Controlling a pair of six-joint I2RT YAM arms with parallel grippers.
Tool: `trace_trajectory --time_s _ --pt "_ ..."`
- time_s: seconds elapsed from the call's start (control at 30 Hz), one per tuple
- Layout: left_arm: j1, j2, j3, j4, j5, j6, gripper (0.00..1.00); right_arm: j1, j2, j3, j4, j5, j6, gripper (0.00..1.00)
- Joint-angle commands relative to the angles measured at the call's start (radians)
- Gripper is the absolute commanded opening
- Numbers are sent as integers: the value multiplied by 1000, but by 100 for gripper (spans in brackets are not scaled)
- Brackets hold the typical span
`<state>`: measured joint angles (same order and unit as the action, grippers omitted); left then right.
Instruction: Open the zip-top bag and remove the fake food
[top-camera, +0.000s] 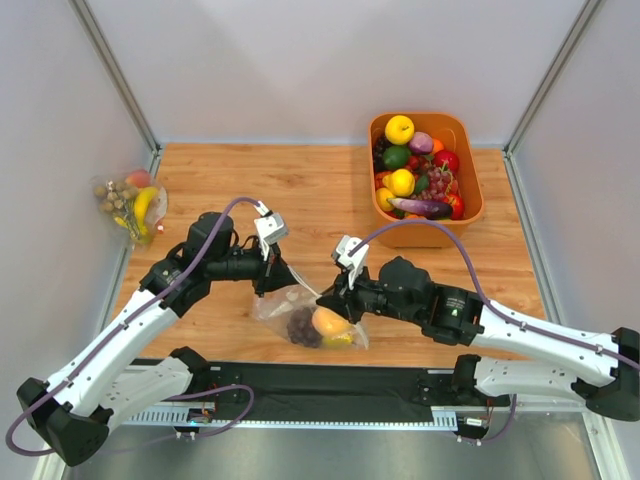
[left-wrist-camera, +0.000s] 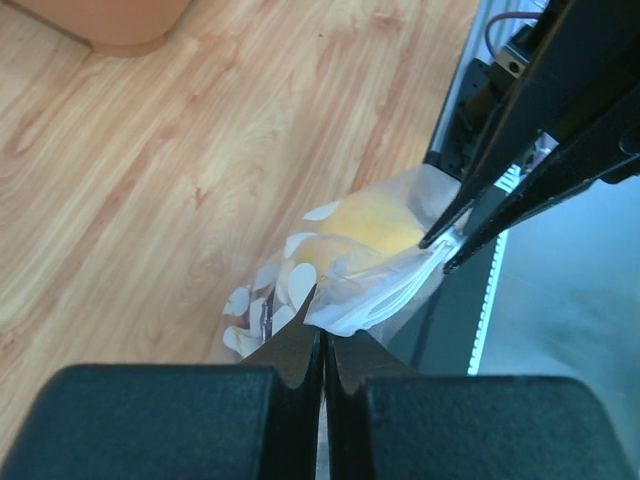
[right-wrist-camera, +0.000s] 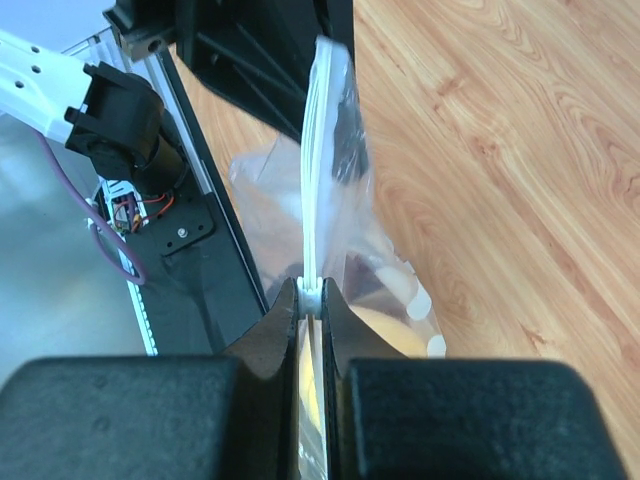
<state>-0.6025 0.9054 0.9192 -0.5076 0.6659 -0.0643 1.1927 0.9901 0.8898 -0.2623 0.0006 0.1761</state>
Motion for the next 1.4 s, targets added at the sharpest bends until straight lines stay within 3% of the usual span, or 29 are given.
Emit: trace_trajectory --time_s 0.0,0.53,1.03,1.17,1.27,1.3,1.37 --pt "32 -13 35 4 -143 20 0 27 -47 -14 -38 -4 29 0" --pt "178 -30 30 -8 -331 -34 0 102 -136 -107 -118 116 111 0" --pt "265 -42 29 -11 -368 -42 0 166 -220 -146 -201 191 175 0" --pt "264 -62 15 26 -277 -32 0 173 -215 -132 -216 197 181 1" --pt "265 -79 1 72 -122 -25 0 173 -205 -74 -241 206 166 19" --pt "264 -77 0 79 -44 -16 0 173 -203 -37 -253 214 161 35" --pt "264 -69 0 95 38 -9 0 173 -194 13 -265 228 146 46"
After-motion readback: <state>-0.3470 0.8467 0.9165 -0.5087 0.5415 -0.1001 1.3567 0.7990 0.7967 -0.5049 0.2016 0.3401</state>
